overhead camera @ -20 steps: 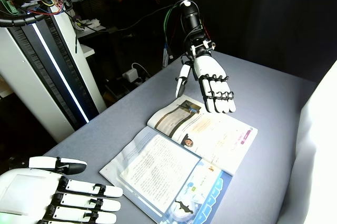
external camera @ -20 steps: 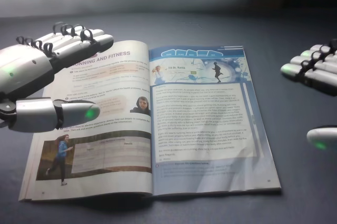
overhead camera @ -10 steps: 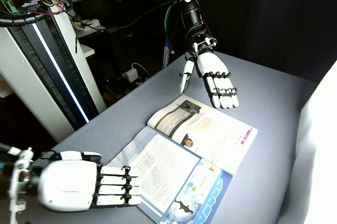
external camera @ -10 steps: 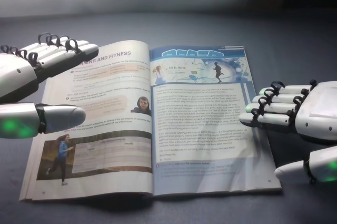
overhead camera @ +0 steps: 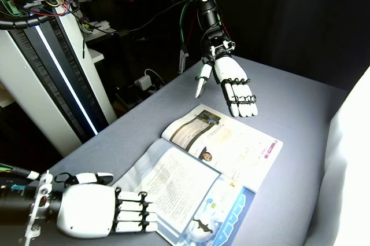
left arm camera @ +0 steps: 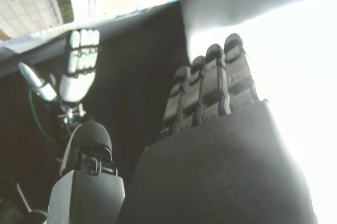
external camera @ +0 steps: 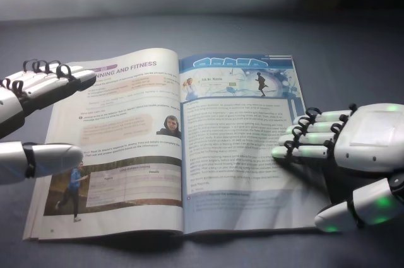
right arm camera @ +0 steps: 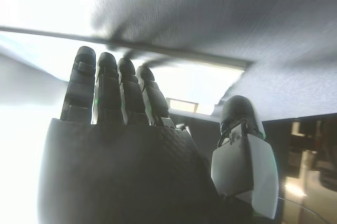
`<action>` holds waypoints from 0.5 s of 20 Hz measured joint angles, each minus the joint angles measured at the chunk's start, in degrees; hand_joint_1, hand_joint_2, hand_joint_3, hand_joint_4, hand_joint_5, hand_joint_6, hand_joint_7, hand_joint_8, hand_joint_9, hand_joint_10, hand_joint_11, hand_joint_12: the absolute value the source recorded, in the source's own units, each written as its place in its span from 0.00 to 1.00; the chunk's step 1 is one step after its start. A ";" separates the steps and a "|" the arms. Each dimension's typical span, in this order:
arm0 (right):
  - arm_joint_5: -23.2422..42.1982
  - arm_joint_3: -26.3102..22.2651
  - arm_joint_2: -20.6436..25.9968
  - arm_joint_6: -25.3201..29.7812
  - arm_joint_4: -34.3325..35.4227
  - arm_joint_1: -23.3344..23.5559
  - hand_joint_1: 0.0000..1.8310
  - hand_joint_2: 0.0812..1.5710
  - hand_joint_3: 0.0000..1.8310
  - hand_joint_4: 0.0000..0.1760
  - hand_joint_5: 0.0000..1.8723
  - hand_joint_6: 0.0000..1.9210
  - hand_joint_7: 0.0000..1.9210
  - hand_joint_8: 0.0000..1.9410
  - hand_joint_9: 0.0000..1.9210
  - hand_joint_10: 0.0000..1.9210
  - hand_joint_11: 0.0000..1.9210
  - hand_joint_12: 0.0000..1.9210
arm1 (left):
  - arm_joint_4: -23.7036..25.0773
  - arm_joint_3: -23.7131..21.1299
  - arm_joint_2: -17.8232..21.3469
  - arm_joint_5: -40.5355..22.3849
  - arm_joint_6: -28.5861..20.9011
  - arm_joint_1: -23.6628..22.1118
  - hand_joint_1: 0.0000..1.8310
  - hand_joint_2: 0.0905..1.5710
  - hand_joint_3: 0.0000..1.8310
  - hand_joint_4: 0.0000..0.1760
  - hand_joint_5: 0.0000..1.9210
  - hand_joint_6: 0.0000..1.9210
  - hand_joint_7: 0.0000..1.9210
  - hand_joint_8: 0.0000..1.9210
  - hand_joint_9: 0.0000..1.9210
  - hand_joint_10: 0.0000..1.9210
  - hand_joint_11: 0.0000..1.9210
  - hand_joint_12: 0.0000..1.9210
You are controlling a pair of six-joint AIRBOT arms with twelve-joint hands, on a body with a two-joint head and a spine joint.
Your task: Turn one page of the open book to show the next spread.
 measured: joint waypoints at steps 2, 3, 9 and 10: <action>0.31 0.00 0.02 1.57 -1.62 0.31 0.00 0.70 0.00 0.00 0.00 0.00 0.00 0.00 0.00 0.00 0.00 0.00 | -1.05 -0.11 0.00 -0.39 0.07 1.14 0.03 0.75 0.00 0.00 0.00 0.00 0.00 0.00 0.00 0.00 0.00 0.00; 0.28 0.00 0.02 1.57 -2.14 0.31 0.00 0.70 0.00 0.00 0.00 0.00 0.00 0.00 0.00 0.00 0.00 0.00 | -1.49 -0.13 0.00 -0.42 0.13 1.33 0.04 0.72 0.00 0.04 0.00 0.00 0.00 0.00 0.00 0.00 0.00 0.00; -0.55 1.33 -2.36 2.01 -3.72 1.14 0.00 0.69 0.00 0.00 0.00 0.00 0.00 0.00 0.00 0.00 0.00 0.00 | -3.43 -0.87 0.35 -2.21 0.42 3.45 0.01 0.67 0.00 0.34 0.00 0.00 0.00 0.00 0.00 0.00 0.00 0.00; -0.39 1.77 -2.89 2.12 -3.72 1.14 0.00 0.68 0.00 0.00 0.00 0.00 0.00 0.00 0.00 0.00 0.00 0.00 | -3.58 -0.94 0.42 -2.21 0.48 3.63 0.02 0.67 0.00 0.24 0.00 0.00 0.00 0.00 0.00 0.00 0.00 0.00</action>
